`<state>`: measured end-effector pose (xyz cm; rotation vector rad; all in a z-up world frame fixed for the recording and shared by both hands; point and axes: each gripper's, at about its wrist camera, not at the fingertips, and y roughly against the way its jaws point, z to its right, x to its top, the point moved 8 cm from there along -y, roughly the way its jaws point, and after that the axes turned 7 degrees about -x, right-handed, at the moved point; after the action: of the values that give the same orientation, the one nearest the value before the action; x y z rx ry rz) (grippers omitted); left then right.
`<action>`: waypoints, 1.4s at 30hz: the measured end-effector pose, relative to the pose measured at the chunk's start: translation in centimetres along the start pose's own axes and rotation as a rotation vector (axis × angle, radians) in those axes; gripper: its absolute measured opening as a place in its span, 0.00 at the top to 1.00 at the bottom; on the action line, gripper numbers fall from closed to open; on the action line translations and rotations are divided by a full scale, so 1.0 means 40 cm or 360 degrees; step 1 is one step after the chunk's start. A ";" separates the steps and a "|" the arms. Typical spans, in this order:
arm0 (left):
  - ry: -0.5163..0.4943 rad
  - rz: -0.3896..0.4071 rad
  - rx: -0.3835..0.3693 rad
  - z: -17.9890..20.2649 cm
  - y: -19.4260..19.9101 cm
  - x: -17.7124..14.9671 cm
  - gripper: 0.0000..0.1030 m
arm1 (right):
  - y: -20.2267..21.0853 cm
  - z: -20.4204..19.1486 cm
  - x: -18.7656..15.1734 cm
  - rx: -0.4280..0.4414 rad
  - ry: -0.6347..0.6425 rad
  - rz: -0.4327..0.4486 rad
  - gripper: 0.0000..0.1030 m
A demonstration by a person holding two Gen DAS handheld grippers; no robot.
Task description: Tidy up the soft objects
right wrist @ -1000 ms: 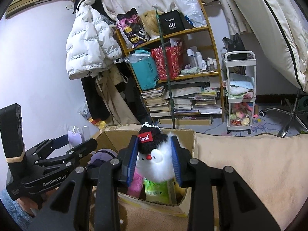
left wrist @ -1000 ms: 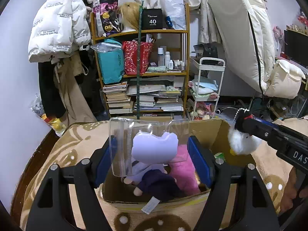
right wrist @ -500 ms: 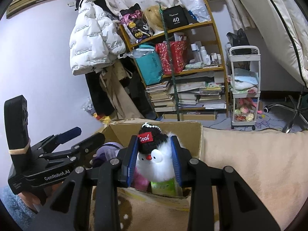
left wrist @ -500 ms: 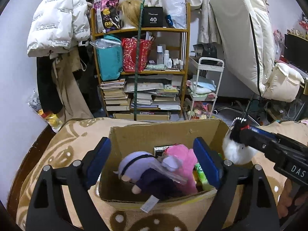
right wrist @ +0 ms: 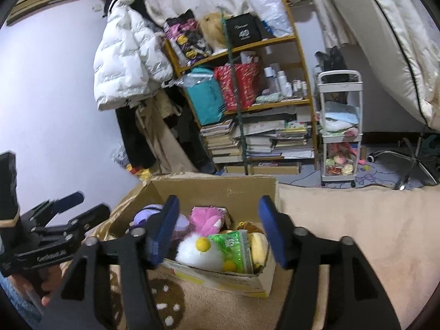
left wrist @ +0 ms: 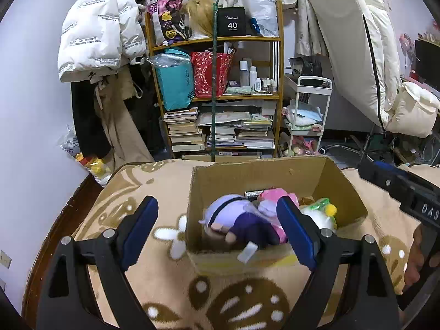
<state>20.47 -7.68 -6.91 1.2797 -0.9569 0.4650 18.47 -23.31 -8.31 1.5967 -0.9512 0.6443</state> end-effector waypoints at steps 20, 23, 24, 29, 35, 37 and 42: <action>-0.0014 0.0237 0.0124 -0.020 0.265 -0.011 0.02 | 0.234 -0.038 0.026 -0.0194 0.0126 0.0186 0.00; 0.0012 0.0242 0.0106 -0.024 0.287 -0.025 0.01 | 0.260 -0.041 0.015 -0.0196 0.0124 0.0186 0.00; 0.0018 0.0239 0.0100 -0.024 0.294 -0.031 0.01 | 0.260 -0.040 0.015 -0.0197 0.0124 0.0187 0.00; 0.0034 0.0237 0.0078 -0.018 0.327 -0.058 0.01 | 0.290 -0.045 0.004 -0.0206 0.0126 0.0190 0.00; 0.0047 0.0246 0.0082 -0.025 0.362 -0.091 0.01 | 0.322 -0.047 -0.015 -0.0223 0.0142 0.0197 0.00; 0.0048 0.0254 0.0085 -0.028 0.369 -0.095 0.01 | 0.335 -0.045 -0.024 -0.0245 0.0148 0.0200 0.00; 0.0050 0.0285 0.0097 -0.034 0.378 -0.107 0.01 | 0.366 -0.038 -0.048 -0.0286 0.0155 0.0214 0.00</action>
<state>7.05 -1.45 -1.45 1.2426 -1.0424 0.6558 5.18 -22.28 -1.76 1.3397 -1.0204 0.7024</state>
